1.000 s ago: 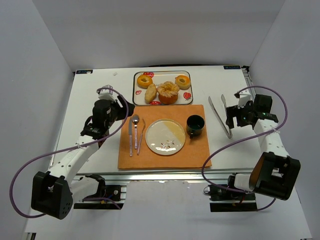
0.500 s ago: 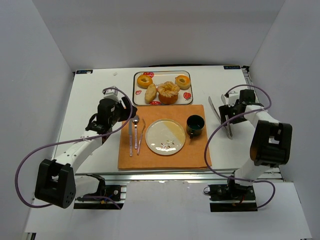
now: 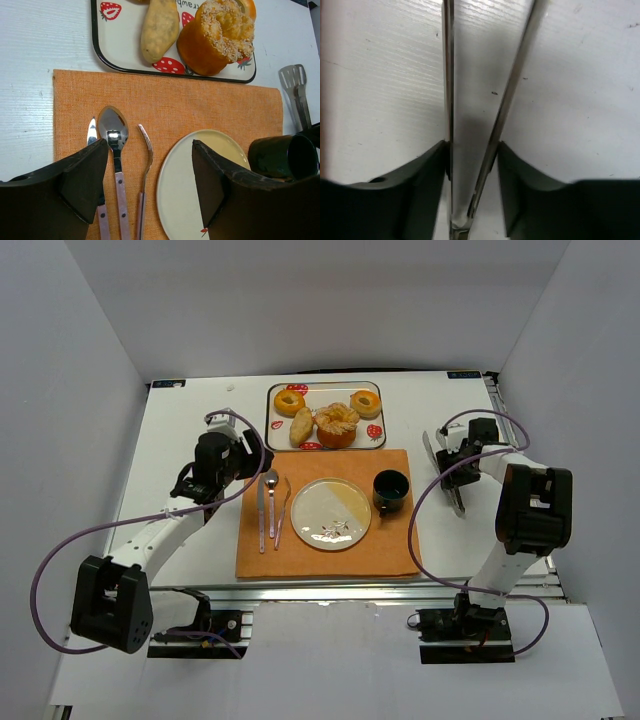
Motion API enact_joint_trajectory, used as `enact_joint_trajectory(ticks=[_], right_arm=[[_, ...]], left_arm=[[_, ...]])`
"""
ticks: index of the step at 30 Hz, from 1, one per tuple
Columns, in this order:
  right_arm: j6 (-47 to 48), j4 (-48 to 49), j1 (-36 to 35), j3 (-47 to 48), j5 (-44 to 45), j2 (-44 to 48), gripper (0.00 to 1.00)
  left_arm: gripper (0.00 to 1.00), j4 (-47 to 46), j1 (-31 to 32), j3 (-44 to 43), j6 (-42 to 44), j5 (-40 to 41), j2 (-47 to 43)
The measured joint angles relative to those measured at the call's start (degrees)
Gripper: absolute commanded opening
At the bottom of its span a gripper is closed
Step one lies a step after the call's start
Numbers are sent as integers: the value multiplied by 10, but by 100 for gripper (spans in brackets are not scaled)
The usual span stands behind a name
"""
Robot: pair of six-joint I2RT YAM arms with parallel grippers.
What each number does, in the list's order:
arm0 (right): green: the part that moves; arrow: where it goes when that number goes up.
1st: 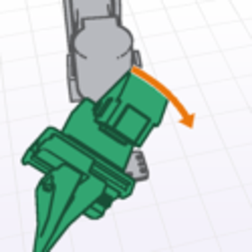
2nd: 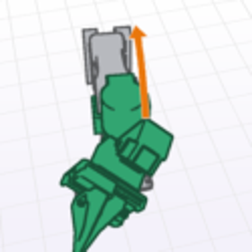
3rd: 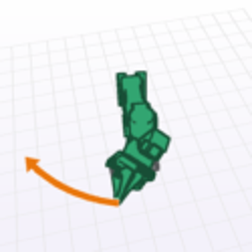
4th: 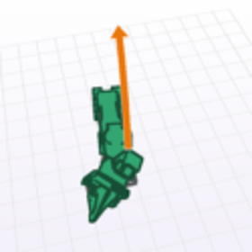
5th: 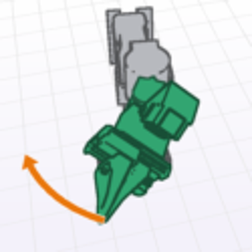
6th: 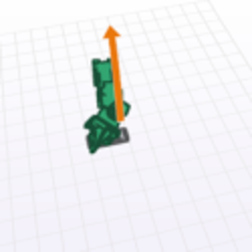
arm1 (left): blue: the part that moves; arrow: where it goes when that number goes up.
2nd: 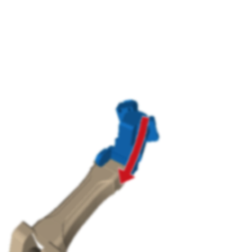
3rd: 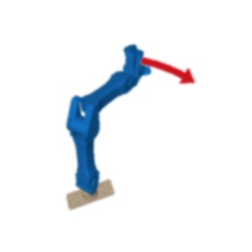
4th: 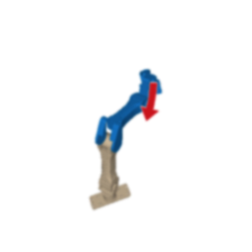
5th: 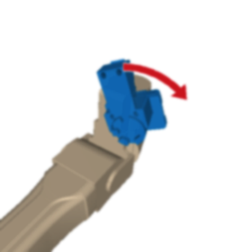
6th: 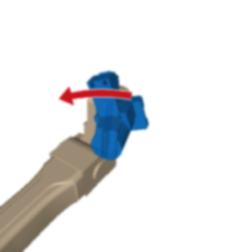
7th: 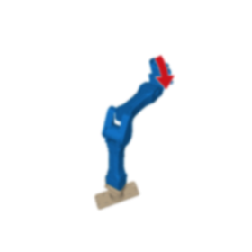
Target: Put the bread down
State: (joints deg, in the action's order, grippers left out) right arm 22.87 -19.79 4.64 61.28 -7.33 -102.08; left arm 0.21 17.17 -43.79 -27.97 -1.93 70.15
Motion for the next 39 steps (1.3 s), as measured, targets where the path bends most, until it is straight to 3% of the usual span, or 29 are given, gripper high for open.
enact_joint_trajectory(ticks=[5, 9, 12, 13, 19, 21, 28, 39], right_arm=[[6, 3, 0, 5, -6, -6, 11], [15, 0, 0, 11, -10, -8, 2], [24, -44, 0, 44, -30, -8, 4], [28, -63, 0, 64, -45, -8, 10], [50, -160, -26, 303, -158, -16, 28], [53, -164, -51, 349, -181, -16, 29], [88, -202, -151, 367, -188, -39, 32], [132, -235, -141, 463, -127, -82, 38]], left_arm=[[77, 8, -2, -2, 1, 0, 0], [77, 17, -2, -7, 2, 0, -1], [77, 26, -2, -7, 3, 2, -10], [77, 28, -2, -7, 3, 3, -14], [77, 23, -2, -7, -10, 5, -32], [77, 21, -2, -7, -15, 5, -34], [77, 24, -2, -7, -27, 19, -51], [77, 24, -2, 2, -43, 34, -75]])
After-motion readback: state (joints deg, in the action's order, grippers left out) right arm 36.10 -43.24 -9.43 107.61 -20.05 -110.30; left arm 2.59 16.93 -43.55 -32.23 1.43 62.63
